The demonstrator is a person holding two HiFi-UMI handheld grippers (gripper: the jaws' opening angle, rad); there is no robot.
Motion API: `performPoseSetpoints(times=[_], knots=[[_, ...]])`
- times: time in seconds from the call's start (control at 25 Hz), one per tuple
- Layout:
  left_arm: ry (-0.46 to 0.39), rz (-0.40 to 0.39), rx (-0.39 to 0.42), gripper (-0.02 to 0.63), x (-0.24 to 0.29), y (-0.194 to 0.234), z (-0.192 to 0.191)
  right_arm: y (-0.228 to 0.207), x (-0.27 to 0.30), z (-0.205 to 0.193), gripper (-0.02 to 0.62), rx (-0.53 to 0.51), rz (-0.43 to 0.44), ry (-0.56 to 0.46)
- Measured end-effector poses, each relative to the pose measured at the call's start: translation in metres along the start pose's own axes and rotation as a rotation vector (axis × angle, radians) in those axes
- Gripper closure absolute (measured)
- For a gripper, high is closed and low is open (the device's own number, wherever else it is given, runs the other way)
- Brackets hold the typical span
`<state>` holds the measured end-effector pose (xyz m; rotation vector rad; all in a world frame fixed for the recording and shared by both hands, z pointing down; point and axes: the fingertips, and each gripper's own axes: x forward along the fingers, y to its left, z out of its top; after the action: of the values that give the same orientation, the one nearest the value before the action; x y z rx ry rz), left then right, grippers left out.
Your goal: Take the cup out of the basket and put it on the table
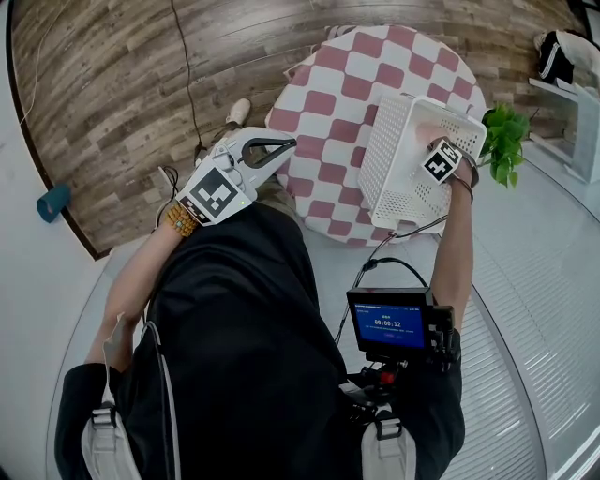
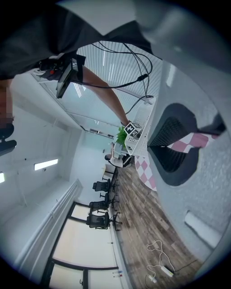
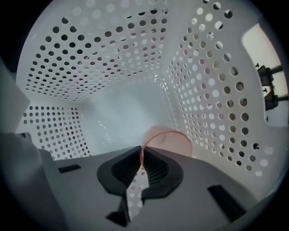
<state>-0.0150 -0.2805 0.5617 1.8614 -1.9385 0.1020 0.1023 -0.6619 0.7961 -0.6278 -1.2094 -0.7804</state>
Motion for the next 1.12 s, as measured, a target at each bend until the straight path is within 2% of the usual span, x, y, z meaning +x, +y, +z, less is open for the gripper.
performPoseSetpoints(times=[0.24,0.52,0.64,0.8,1.12], knots=[[0.000,-0.023,0.015,0.601,0.002,-0.003,0.002,0.000,-0.009,-0.006,0.572,0.045,-0.003,-0.001],[-0.005,-0.055,0.065,0.601,0.001,-0.011,0.013,0.006,-0.030,-0.002,0.572,0.209,-0.009,-0.094],[-0.006,-0.079,0.093,0.601,0.004,-0.018,0.017,0.007,-0.041,-0.002,0.572,0.316,-0.006,-0.174],[0.007,-0.097,0.110,0.601,0.007,-0.032,0.016,0.011,-0.053,-0.002,0.572,0.405,-0.004,-0.265],[0.028,-0.174,0.192,0.601,0.020,-0.048,0.018,0.016,-0.082,-0.005,0.572,0.693,-0.038,-0.525]])
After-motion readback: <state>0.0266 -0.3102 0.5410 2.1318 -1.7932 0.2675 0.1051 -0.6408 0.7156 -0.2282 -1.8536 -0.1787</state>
